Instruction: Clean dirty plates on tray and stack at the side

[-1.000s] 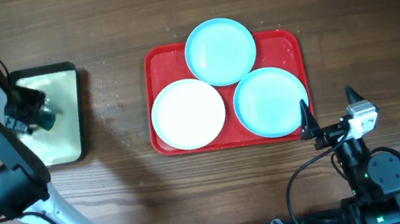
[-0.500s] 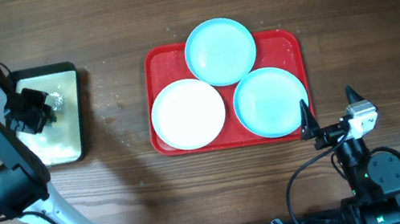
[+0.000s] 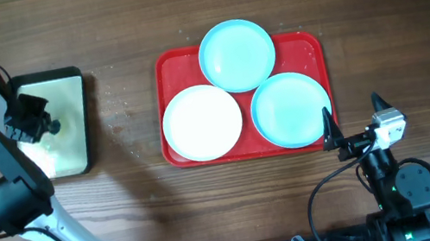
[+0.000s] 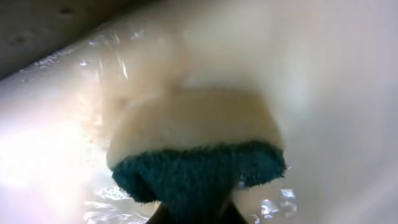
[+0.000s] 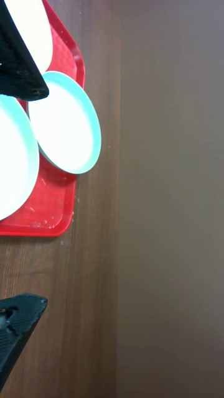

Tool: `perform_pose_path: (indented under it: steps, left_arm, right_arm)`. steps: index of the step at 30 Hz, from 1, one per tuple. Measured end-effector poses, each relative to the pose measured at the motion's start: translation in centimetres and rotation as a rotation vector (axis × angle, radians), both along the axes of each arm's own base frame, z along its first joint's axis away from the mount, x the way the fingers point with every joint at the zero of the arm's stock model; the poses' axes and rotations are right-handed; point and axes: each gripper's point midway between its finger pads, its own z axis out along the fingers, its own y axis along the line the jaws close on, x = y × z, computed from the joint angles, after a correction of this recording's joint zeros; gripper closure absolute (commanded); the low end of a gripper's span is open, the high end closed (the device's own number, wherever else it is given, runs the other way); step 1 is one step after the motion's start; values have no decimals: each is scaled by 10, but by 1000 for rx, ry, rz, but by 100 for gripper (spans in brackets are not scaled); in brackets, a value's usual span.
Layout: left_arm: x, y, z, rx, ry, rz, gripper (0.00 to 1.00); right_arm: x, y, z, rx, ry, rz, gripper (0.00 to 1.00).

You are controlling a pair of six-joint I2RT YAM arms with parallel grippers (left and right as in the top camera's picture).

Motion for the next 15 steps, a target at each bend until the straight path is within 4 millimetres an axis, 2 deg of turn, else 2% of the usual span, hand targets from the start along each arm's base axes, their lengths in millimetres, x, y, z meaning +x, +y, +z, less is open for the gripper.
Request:
perform_pose_path:
  steps: [5,7,8,11,12,13,14,15]
  left_arm:
    - [-4,-12,2,-65,9,-2,96]
    - [-4,-15,14,-74,-8,-3,96]
    - [-1,-14,30,-63,-42,-5,96]
    - [8,-11,100,6,-201,-12,96]
    - [9,-11,114,21,-232,-14,96]
    - [10,-10,138,48,-287,-17,96]
    - [12,-9,156,71,-332,-19,96]
    - [14,-7,163,90,-354,-18,96]
  right_arm:
    - [0,0,0,0,0,0,0]
    - [0,0,0,0,0,0,0]
    - [0,0,0,0,0,0,0]
    - [0,0,0,0,0,0,0]
    - [0,0,0,0,0,0,0]
    - [0,0,0,0,0,0,0]
    - [0,0,0,0,0,0,0]
    - [0,0,0,0,0,0,0]
